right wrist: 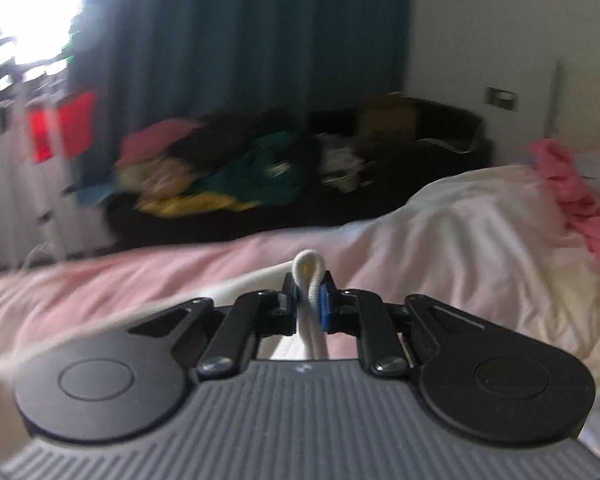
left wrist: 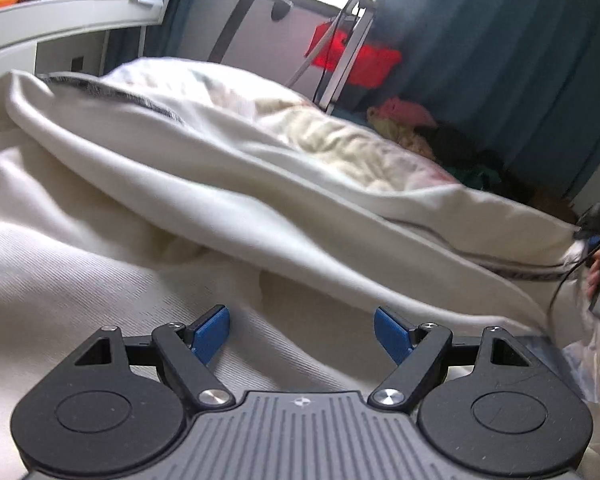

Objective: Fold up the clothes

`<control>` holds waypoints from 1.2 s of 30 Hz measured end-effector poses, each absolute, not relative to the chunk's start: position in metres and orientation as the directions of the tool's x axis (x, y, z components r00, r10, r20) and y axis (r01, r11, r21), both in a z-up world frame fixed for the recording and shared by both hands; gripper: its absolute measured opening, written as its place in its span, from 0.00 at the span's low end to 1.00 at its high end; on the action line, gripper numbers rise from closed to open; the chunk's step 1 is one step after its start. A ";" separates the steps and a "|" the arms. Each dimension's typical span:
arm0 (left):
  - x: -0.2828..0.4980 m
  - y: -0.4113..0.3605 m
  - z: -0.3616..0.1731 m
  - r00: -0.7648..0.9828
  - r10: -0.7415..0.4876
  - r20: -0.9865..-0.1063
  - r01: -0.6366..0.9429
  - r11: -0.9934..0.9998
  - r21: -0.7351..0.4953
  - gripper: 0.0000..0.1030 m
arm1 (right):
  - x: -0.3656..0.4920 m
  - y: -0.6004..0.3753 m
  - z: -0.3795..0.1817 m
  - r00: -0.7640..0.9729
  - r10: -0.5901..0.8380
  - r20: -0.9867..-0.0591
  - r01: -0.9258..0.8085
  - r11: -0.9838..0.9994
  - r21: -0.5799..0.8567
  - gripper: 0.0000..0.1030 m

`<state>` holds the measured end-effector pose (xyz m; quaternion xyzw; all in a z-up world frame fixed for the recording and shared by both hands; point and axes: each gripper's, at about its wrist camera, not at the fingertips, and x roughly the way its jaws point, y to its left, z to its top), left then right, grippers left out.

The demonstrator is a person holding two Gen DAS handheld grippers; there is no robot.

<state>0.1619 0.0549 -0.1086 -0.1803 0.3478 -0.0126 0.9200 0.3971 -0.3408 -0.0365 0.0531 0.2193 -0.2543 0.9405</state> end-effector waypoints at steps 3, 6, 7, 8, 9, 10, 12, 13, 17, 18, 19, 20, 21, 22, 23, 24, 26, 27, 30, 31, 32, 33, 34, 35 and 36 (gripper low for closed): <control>0.167 0.049 -0.112 0.756 -0.147 -0.638 -0.096 0.939 -0.330 0.79 | 0.398 -0.361 -0.035 0.781 -0.442 -0.441 0.500 0.866 0.019 0.52; 0.166 0.043 -0.113 0.760 -0.147 -0.633 -0.079 0.946 -0.315 0.79 | 0.379 -0.374 -0.039 0.811 -0.427 -0.400 0.479 0.877 0.033 0.91; 0.165 0.042 -0.114 0.761 -0.148 -0.632 -0.073 0.948 -0.311 0.79 | 0.372 -0.379 -0.039 0.814 -0.425 -0.396 0.478 0.877 0.042 0.91; 0.165 0.040 -0.114 0.761 -0.149 -0.631 -0.068 0.949 -0.307 0.79 | 0.361 -0.385 -0.041 0.816 -0.421 -0.395 0.484 0.873 0.069 0.91; 0.163 0.039 -0.114 0.760 -0.155 -0.631 -0.066 0.948 -0.312 0.79 | 0.348 -0.392 -0.044 0.818 -0.416 -0.398 0.493 0.863 0.110 0.91; 0.162 0.039 -0.115 0.760 -0.160 -0.630 -0.063 0.946 -0.317 0.79 | 0.335 -0.399 -0.047 0.819 -0.411 -0.401 0.501 0.852 0.151 0.91; 0.159 0.041 -0.115 0.759 -0.179 -0.626 -0.061 0.938 -0.342 0.79 | 0.306 -0.412 -0.055 0.828 -0.390 -0.404 0.507 0.827 0.241 0.91; 0.158 0.043 -0.116 0.760 -0.194 -0.621 -0.060 0.930 -0.363 0.79 | 0.288 -0.416 -0.064 0.841 -0.357 -0.405 0.494 0.813 0.308 0.91; 0.162 0.045 -0.112 0.769 -0.142 -0.624 -0.071 0.950 -0.304 0.79 | 0.242 -0.430 -0.118 0.881 -0.168 -0.443 0.426 0.688 0.587 0.92; 0.165 0.049 -0.111 0.762 -0.134 -0.634 -0.085 0.949 -0.303 0.79 | 0.240 -0.432 -0.133 0.884 -0.108 -0.454 0.407 0.655 0.637 0.92; 0.167 0.055 -0.110 0.755 -0.137 -0.641 -0.110 0.938 -0.330 0.79 | 0.245 -0.433 -0.146 0.874 -0.055 -0.483 0.403 0.637 0.657 0.91; 0.168 0.062 -0.110 0.749 -0.141 -0.648 -0.135 0.924 -0.357 0.79 | 0.255 -0.433 -0.153 0.850 -0.030 -0.526 0.420 0.641 0.642 0.89; 0.168 0.069 -0.111 0.749 -0.149 -0.645 -0.162 0.903 -0.397 0.79 | 0.263 -0.433 -0.156 0.841 -0.037 -0.540 0.432 0.646 0.630 0.86; 0.167 0.073 -0.111 0.752 -0.153 -0.641 -0.178 0.889 -0.422 0.79 | 0.269 -0.434 -0.156 0.846 -0.054 -0.531 0.435 0.646 0.628 0.81; 0.167 0.075 -0.111 0.749 -0.150 -0.645 -0.189 0.885 -0.425 0.79 | 0.277 -0.437 -0.158 0.851 -0.065 -0.520 0.438 0.634 0.638 0.78; 0.167 0.076 -0.111 0.747 -0.146 -0.649 -0.200 0.881 -0.428 0.79 | 0.285 -0.442 -0.160 0.853 -0.067 -0.517 0.446 0.608 0.657 0.75; 0.171 0.076 -0.111 0.749 -0.143 -0.647 -0.210 0.875 -0.436 0.79 | 0.305 -0.452 -0.160 0.818 -0.077 -0.570 0.501 0.582 0.641 0.32; 0.173 0.075 -0.111 0.754 -0.140 -0.642 -0.209 0.875 -0.436 0.79 | 0.316 -0.457 -0.159 0.795 -0.083 -0.601 0.532 0.573 0.624 0.16; 0.181 0.068 -0.109 0.765 -0.123 -0.632 -0.193 0.893 -0.407 0.79 | 0.345 -0.461 -0.132 0.767 -0.075 -0.638 0.539 0.616 0.575 0.07; 0.183 0.066 -0.109 0.769 -0.116 -0.629 -0.189 0.898 -0.397 0.79 | 0.349 -0.461 -0.114 0.780 -0.093 -0.619 0.520 0.647 0.558 0.06; 0.183 0.065 -0.108 0.772 -0.116 -0.625 -0.186 0.899 -0.397 0.79 | 0.352 -0.460 -0.097 0.794 -0.110 -0.598 0.501 0.677 0.540 0.06; 0.183 0.066 -0.107 0.776 -0.128 -0.617 -0.176 0.896 -0.407 0.79 | 0.351 -0.462 -0.079 0.820 -0.125 -0.558 0.476 0.690 0.545 0.06; 0.181 0.067 -0.107 0.780 -0.138 -0.610 -0.166 0.895 -0.414 0.79 | 0.343 -0.465 -0.062 0.856 -0.141 -0.498 0.446 0.689 0.572 0.05; 0.179 0.067 -0.106 0.782 -0.142 -0.607 -0.160 0.895 -0.416 0.79 | 0.333 -0.467 -0.047 0.884 -0.162 -0.439 0.419 0.691 0.589 0.05; 0.177 0.067 -0.106 0.783 -0.146 -0.605 -0.154 0.896 -0.416 0.79 | 0.321 -0.469 -0.036 0.902 -0.189 -0.389 0.401 0.700 0.590 0.05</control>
